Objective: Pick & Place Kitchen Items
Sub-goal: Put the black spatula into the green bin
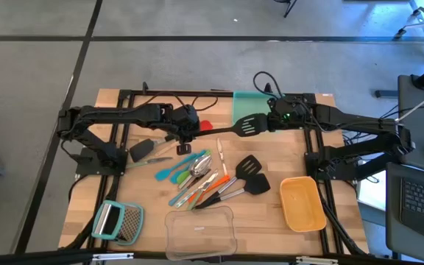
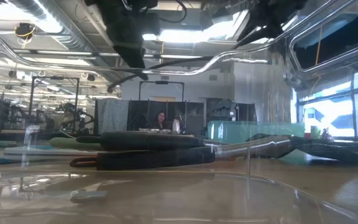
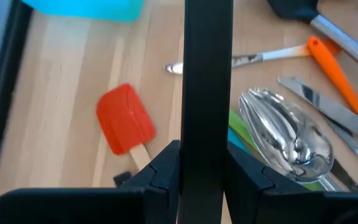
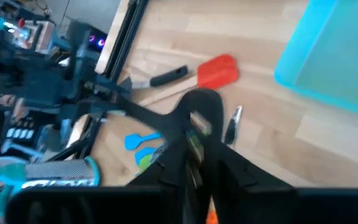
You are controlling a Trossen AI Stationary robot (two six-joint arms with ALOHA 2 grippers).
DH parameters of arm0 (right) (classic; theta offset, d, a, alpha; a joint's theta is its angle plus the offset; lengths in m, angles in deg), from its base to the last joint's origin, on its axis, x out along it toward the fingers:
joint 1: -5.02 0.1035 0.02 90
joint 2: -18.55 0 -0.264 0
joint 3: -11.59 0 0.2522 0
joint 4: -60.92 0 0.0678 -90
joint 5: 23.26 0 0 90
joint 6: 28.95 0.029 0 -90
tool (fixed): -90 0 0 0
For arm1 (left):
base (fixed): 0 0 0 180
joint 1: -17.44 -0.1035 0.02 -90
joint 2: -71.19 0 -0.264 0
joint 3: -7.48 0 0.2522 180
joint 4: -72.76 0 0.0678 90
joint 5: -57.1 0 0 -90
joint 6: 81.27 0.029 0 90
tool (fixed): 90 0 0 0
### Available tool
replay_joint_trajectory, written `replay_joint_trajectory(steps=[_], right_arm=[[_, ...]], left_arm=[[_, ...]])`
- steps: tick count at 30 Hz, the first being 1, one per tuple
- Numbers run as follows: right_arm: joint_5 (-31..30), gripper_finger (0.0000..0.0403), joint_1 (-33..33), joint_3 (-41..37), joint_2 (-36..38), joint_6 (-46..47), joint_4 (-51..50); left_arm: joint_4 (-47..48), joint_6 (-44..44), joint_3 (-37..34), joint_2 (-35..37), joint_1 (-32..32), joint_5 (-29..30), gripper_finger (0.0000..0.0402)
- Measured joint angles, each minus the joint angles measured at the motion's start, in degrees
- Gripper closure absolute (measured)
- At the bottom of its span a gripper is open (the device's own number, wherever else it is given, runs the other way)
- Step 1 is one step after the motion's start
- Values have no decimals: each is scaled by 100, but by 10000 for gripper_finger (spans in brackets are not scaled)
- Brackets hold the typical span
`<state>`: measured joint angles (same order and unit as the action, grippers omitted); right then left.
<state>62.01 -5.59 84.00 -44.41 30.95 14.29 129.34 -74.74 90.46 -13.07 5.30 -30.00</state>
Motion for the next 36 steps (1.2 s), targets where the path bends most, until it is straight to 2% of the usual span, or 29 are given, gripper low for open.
replay_joint_trajectory(steps=[6, 11, 19, 26, 32, 36], right_arm=[[-403, 295, -6, 0, 234, -130, -87], [-498, 261, -77, 0, 495, -299, -303], [-777, 238, -103, 0, 1014, -544, -332], [-699, 238, -93, 0, 1405, -808, -361], [39, 238, -81, 0, 1707, -1391, -412], [448, 238, -81, 0, 1863, -1734, -441]], left_arm=[[367, 179, 412, 1, -110, 7, 320], [658, 383, 666, -154, -268, 2, 320], [1053, 643, 1373, -996, -374, -110, 320], [1709, 889, 3087, -2186, -510, -7, 320], [2690, 1098, 4986, -3488, -770, 166, 320], [2935, 960, 5979, -4204, -969, 137, 320]])
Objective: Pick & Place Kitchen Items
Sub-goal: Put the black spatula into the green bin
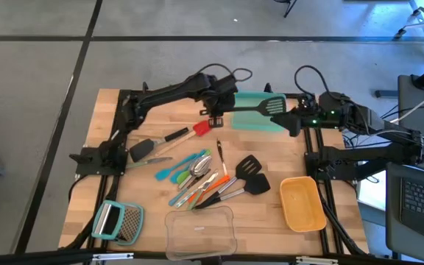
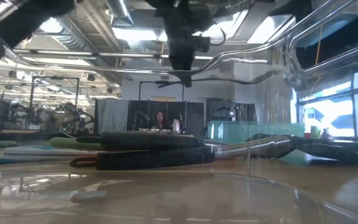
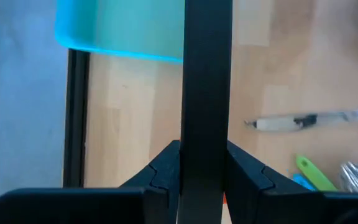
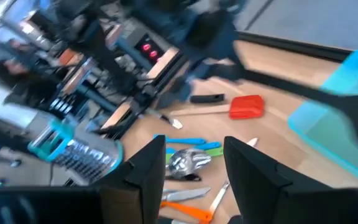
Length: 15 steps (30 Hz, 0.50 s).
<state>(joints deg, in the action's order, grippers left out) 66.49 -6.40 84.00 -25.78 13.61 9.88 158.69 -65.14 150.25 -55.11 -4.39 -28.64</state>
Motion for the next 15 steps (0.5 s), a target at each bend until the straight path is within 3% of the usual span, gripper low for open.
replay_joint_trajectory(steps=[3, 7, 15], right_arm=[[109, 238, 0, 0, 117, -50, -2], [53, 238, -16, 0, 264, -132, -274], [-313, 238, -69, 0, 320, -279, -821]], left_arm=[[320, -166, 612, -510, -132, -19, 320], [223, -463, 365, -675, -288, -285, 320], [51, -586, 359, -898, -303, -250, 320]])
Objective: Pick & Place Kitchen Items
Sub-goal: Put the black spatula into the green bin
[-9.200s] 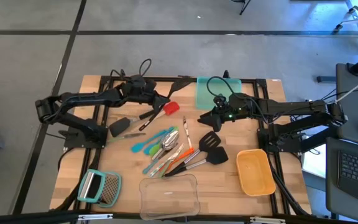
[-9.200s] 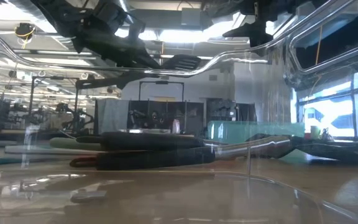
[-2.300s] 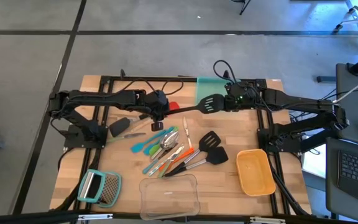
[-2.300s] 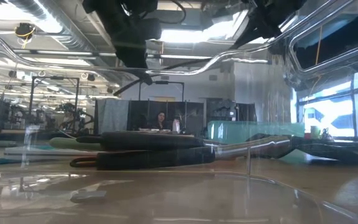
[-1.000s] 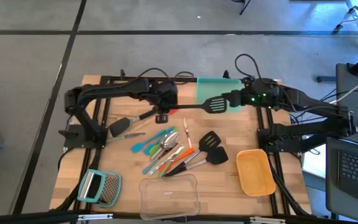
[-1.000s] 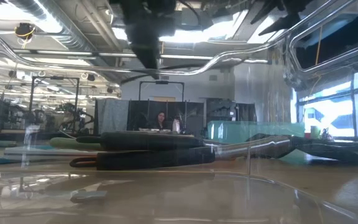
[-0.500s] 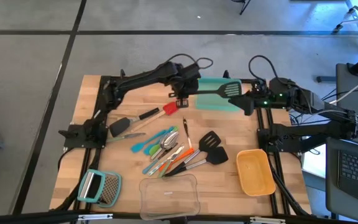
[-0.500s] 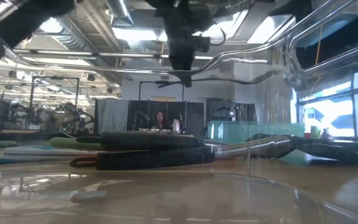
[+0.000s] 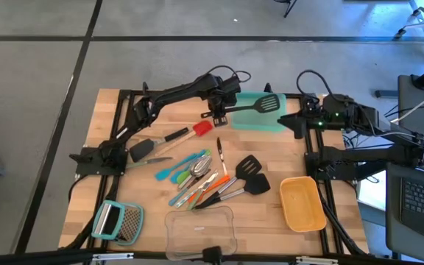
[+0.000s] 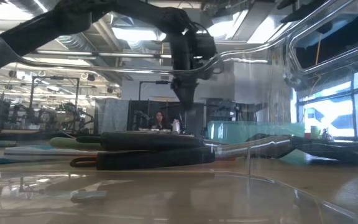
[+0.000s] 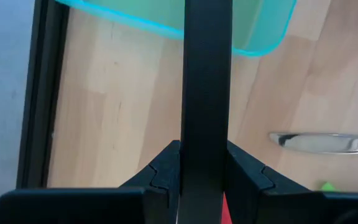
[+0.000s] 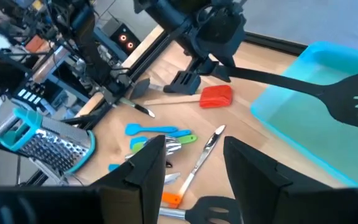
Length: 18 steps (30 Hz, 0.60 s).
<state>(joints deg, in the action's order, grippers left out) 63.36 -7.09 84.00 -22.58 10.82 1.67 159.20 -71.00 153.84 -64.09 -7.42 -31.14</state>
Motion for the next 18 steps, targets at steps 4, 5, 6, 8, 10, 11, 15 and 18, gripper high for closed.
replay_joint_trajectory(steps=[4, 5, 6, 8, 10, 11, 15, 18], right_arm=[[22, 238, -1, 0, 0, -17, -26], [22, 238, -1, 0, 0, -17, -39], [26, 238, 1, 0, 0, -18, -49], [50, 238, 3, 0, 0, -19, -53], [54, 238, 1, 0, 0, -19, -55], [52, 238, 1, 0, 0, -19, -58], [52, 238, 1, 0, 0, -22, -58], [50, 238, 1, 0, 0, -22, -57]], left_arm=[[-147, -75, 0, -47, 46, 9, 320], [-88, -92, 0, -64, 48, 9, 320], [-17, -107, 0, -86, 50, 7, 320], [150, -148, 0, -129, 50, 8, 320], [344, -202, 0, -185, 48, 9, 320], [448, -221, 0, -208, 48, 9, 320], [874, -221, 0, -230, 48, 29, 320], [1298, -232, 2, -230, 50, 170, 320]])
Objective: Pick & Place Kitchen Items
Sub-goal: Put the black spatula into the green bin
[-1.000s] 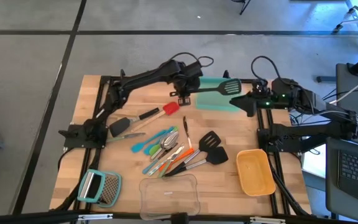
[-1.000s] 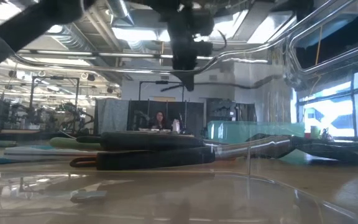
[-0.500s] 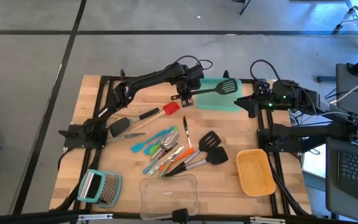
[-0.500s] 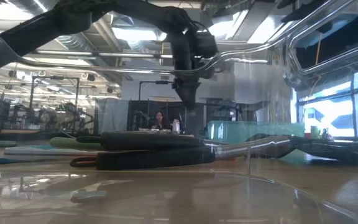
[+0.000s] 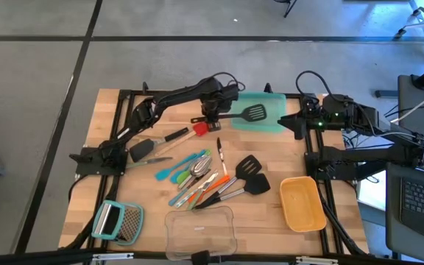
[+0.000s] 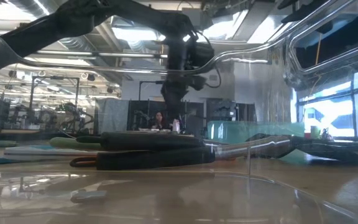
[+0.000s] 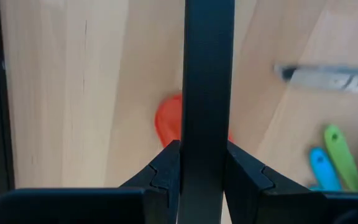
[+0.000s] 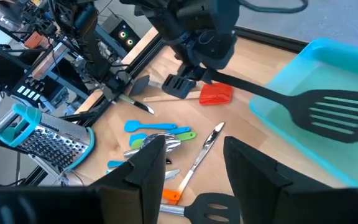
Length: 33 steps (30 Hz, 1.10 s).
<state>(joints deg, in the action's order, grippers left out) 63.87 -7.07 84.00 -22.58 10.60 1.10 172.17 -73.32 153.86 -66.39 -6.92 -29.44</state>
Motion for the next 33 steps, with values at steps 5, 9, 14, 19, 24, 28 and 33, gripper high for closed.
replay_joint_trajectory(steps=[5, 9, 14, 19, 24, 28, 33], right_arm=[[-6, 238, 0, 0, -2, -23, -1], [-7, 238, 0, 0, -4, -63, -1], [-53, 238, 0, 0, -4, -93, 1], [-52, 238, -2, 0, -4, -125, 1], [-54, 238, 0, 0, -4, -125, -1], [-70, 238, 0, 0, -4, -125, -27], [-160, 238, -2, 0, -4, -127, -29]], left_arm=[[444, -150, 62, 45, 2, -19, 320], [469, -148, 232, 214, 71, -73, 320], [80, 299, 210, 256, 165, -87, 320], [-339, 606, 219, 153, 173, -35, 320], [-717, 677, 219, 33, 152, -11, 320], [-841, 694, 217, -145, 133, -21, 320], [-835, 773, 212, -350, 131, 5, 320]])
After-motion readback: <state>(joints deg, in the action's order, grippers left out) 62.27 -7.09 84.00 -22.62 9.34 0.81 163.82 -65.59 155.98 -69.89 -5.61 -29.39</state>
